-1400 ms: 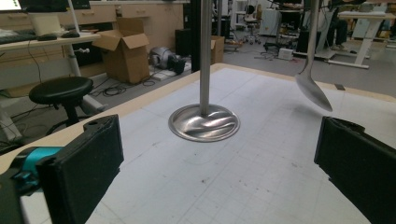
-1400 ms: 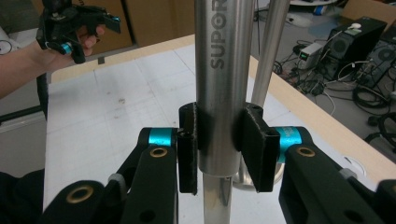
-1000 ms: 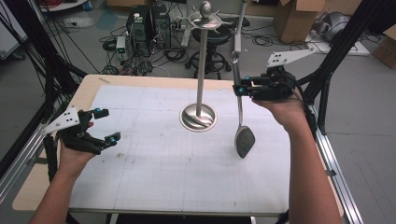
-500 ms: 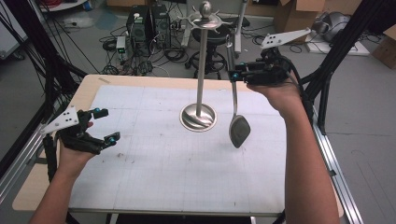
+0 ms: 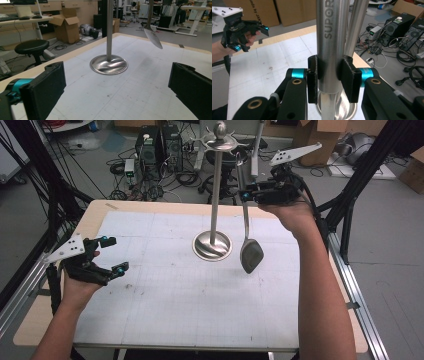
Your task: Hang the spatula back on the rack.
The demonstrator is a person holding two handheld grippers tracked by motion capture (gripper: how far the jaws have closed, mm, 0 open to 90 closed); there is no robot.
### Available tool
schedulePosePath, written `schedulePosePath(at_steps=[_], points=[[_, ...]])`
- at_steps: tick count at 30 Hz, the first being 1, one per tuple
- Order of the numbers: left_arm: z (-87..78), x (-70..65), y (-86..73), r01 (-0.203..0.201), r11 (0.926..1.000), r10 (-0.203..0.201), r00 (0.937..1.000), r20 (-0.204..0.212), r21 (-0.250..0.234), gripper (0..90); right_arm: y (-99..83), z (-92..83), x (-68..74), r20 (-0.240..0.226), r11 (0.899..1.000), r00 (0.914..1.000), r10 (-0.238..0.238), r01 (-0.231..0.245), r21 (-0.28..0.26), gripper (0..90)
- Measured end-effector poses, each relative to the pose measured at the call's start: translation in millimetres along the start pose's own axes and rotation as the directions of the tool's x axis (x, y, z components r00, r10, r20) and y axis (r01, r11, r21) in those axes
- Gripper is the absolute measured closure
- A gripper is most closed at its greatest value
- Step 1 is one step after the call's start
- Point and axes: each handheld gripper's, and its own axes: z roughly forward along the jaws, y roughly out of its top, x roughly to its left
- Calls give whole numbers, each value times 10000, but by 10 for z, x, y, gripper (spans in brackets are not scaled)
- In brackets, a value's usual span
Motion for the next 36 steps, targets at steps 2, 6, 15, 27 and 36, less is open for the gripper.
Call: schedulePosePath(at_steps=[2, 6, 15, 27, 36], points=[[-3, 2, 0, -21, 10000, 21, 10000, 3, 10, 17, 5, -2, -13, 8, 10000, 10000, 22, -22, -15, 693], [5, -1, -1, 6, 10000, -6, 10000, 31, -8, 17, 18, 13, -22, 12, 10000, 10000, 41, -41, -26, 693], [3, -1, 0, -20, 10000, 20, 10000, 46, 32, 18, 63, 88, -29, -46, 9999, 10000, 30, -29, 108, 693], [-1, -2, -1, -14, 10000, 14, 10000, 47, 29, 18, 57, 186, -69, -53, 9996, 9999, 120, -119, 250, 694], [-8, 7, -12, -2, 10000, 2, 10000, 20, 87, 18, 40, 275, -112, -95, 9996, 9998, 162, -159, 251, 693]])
